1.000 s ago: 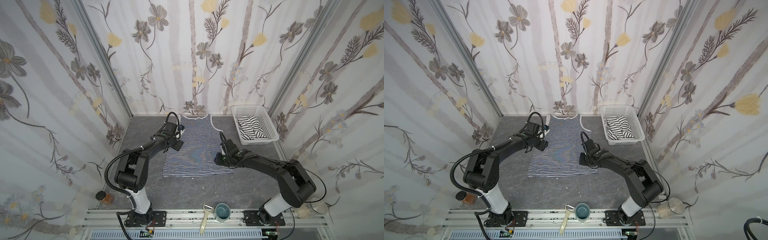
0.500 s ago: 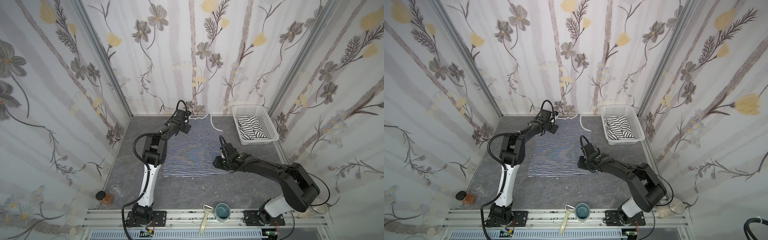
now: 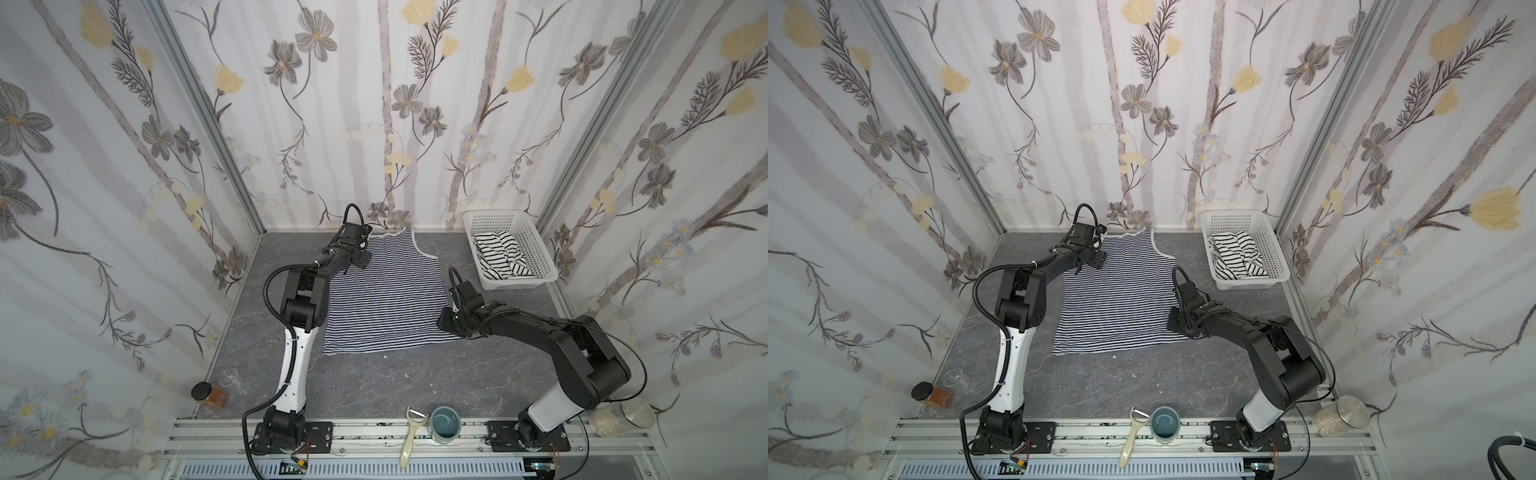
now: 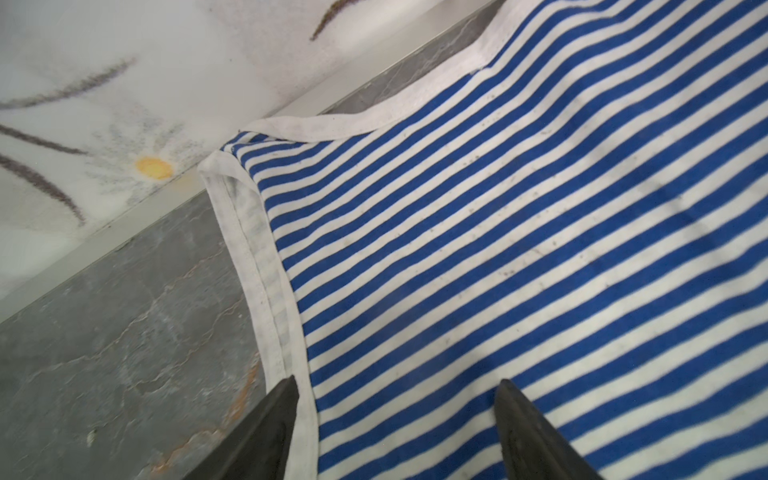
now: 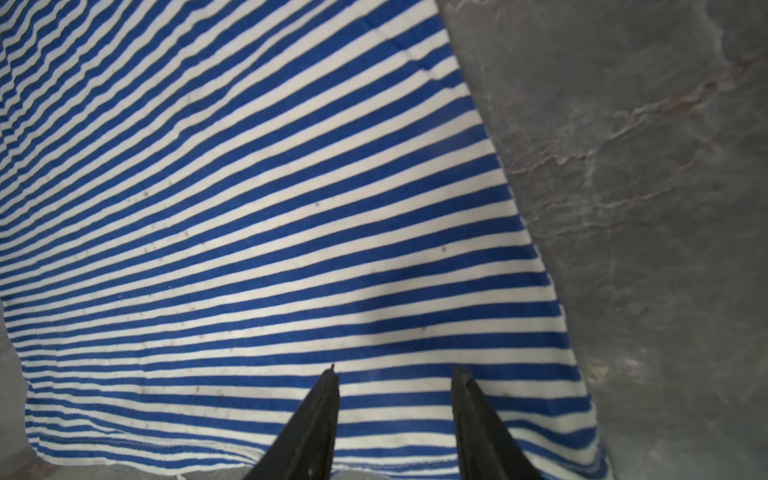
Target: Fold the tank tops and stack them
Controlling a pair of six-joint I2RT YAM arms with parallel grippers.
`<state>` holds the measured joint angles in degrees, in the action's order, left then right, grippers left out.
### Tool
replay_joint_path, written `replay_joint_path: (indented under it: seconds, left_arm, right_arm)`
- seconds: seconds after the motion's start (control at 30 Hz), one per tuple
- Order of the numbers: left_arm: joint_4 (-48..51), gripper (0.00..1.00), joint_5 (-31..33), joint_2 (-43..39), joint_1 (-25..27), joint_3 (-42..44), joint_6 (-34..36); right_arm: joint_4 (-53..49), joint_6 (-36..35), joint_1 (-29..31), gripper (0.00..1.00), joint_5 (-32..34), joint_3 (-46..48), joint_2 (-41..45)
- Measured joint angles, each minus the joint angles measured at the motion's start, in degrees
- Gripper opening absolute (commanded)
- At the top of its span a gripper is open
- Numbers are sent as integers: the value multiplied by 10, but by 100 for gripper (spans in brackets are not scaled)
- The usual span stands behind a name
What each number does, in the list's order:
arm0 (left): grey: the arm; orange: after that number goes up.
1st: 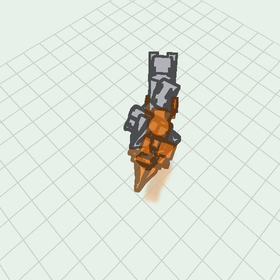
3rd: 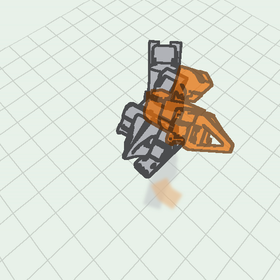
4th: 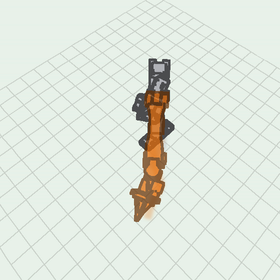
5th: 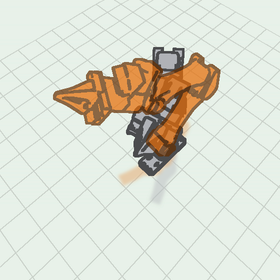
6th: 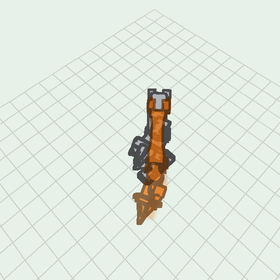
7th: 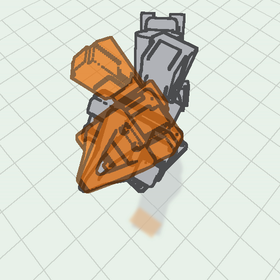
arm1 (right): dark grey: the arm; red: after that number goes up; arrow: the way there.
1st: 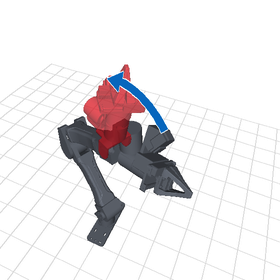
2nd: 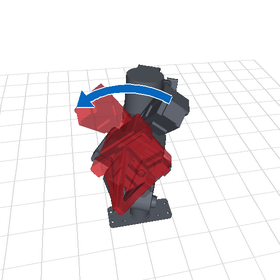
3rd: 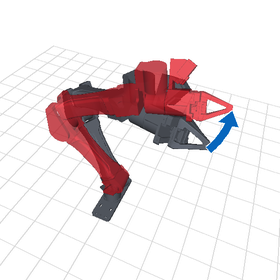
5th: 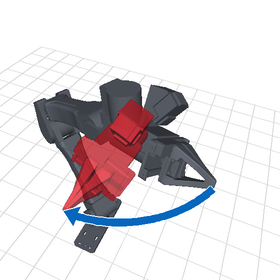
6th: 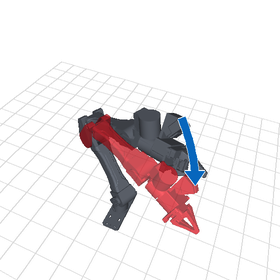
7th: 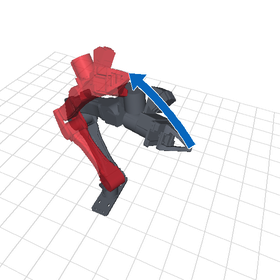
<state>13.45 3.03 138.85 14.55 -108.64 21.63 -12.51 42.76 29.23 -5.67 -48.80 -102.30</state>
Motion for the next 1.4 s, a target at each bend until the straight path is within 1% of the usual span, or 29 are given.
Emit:
replay_joint_path:
  seconds: [0.17,0.37,0.5,0.63,0.73,0.8,0.87,0.97,1.03,1.2,1.27,1.4]
  left_arm:
    - [-16,76,5,-37,-25,63,0]
    - [-14,75,14,-102,-52,156,0]
    - [-5,75,17,-157,-66,230,-3]
    - [-2,75,20,-214,-76,310,-8]
    - [-1,75,23,-262,-79,374,-11]
    - [9,75,23,-294,-80,407,-16]
    - [17,75,22,-323,-80,423,-23]
    - [12,76,6,-358,-78,422,-38]
    - [9,76,-8,-362,-74,408,-43]
    - [1,76,-33,-310,-44,346,-52]
    - [1,76,-44,-281,-35,322,-52]
    - [0,76,-45,-224,-31,283,-54]
  right_arm:
    - [-8,-17,-20,48,-6,-58,-50]
    - [-40,-43,-31,48,-17,-172,-139]
    - [-70,-59,-50,48,-16,-246,-192]
    - [-98,-75,-74,48,-15,-306,-227]
    - [-114,-90,-83,49,-14,-335,-225]
    - [-122,-102,-77,50,-16,-336,-204]
    - [-124,-112,-67,51,-21,-323,-176]
    - [-119,-119,-46,53,-30,-276,-137]
    - [-118,-120,-29,53,-35,-241,-119]
    - [-99,-111,11,53,-48,-156,-85]
    - [-93,-102,23,53,-47,-133,-77]
    - [-76,-91,37,53,-48,-103,-71]
